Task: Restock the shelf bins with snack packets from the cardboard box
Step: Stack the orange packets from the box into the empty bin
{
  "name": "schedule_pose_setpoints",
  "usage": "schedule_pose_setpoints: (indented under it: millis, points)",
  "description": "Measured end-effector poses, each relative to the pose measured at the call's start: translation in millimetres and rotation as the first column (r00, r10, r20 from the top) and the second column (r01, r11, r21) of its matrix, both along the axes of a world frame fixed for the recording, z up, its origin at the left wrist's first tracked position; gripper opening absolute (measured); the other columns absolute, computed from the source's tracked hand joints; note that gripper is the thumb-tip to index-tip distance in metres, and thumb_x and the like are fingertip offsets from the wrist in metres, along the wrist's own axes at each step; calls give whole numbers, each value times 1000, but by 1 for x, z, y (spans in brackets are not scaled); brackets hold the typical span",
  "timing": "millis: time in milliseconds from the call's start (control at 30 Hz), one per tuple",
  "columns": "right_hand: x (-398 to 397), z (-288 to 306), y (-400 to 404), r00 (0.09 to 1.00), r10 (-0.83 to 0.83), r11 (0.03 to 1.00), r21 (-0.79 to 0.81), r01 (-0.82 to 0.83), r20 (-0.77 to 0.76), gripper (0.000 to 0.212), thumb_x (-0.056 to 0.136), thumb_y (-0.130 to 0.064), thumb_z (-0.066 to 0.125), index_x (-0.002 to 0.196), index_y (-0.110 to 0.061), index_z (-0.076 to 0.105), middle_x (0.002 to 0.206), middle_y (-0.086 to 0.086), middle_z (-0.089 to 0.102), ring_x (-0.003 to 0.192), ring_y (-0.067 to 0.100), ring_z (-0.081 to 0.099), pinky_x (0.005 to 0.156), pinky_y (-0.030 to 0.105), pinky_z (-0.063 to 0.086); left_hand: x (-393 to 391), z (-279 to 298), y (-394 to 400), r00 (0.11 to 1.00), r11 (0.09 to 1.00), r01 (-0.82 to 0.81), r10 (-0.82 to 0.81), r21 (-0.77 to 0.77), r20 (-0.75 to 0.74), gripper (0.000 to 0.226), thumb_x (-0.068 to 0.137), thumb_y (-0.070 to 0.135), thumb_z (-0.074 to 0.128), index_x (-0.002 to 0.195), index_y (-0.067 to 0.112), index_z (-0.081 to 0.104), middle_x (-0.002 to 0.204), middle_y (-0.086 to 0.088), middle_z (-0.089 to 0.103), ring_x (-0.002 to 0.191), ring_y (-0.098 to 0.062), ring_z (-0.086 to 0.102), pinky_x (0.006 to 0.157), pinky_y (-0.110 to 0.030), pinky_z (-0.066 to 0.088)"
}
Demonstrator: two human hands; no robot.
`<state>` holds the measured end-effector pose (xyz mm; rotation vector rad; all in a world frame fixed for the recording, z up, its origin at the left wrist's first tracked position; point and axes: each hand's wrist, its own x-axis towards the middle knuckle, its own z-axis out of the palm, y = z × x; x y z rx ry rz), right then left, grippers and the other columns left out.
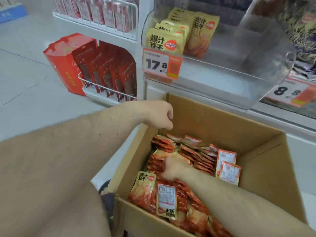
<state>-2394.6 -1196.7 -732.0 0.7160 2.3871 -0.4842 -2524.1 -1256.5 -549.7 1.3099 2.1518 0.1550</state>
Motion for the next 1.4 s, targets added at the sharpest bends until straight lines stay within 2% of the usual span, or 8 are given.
schedule_pose_setpoints:
  millis: [267,400,567,700,767,967,1100,1400]
  points:
    - [32,-29,3,987,38,999,-30,-33,159,13,85,-8,62,97,-10,68,92,4,64,90,23,66,59,26,46,3,-1,0,991,995,-93,90,30,100,18,96,31,58,109,18,61,100,3,62,82,-17,59,74,-31,53]
    - [22,35,41,973,-172,979,-133,152,-157,17,82,-6,62,73,-21,60,73,-5,57,70,15,54,55,22,41,0,-1,1,841,918,-355,395,-175,370,44,102,38,50,117,-2,58,88,-14,74,54,-20,68,49,-25,55]
    - [34,99,48,503,26,989,94,111,-864,11,83,-12,66,79,-19,59,81,-5,54,75,10,48,68,22,40,3,-17,3,605,808,-418,588,-415,537,85,95,65,44,150,1,31,117,-32,64,77,-37,71,63,-35,63]
    - [38,103,34,228,216,971,234,56,-950,12,82,-9,59,89,-4,67,91,6,57,83,12,53,72,15,43,7,-19,10,274,746,-552,584,-372,764,35,98,34,59,116,4,62,80,-17,73,67,-26,73,60,-34,62]
    - [39,95,29,255,99,993,112,38,-962,27,74,-3,61,100,-7,65,99,5,55,80,8,53,71,12,42,6,-18,10,313,732,-614,570,-296,759,15,96,12,60,108,2,61,75,-13,72,60,-22,71,53,-30,60]
    - [28,28,2,733,-628,765,-382,518,-262,8,83,-12,62,86,-20,63,78,1,66,68,19,63,67,25,54,-7,-22,-5,603,773,-633,528,-44,598,25,84,-1,71,108,5,68,103,-16,74,102,-35,69,93,-48,55]
    - [12,-17,-21,672,-681,519,-457,723,290,30,95,-22,59,118,-2,56,88,12,68,67,20,68,64,32,61,-13,-22,-13,625,792,-610,502,-26,598,27,85,-4,70,111,4,66,104,-15,74,96,-31,71,89,-46,56]
    - [-11,-69,-42,769,-579,724,-264,637,269,10,95,-4,57,89,0,64,76,7,67,57,16,67,47,22,46,-27,-28,-25,618,790,-612,502,-31,606,32,86,-2,71,116,8,64,105,-12,74,96,-30,72,89,-46,58]
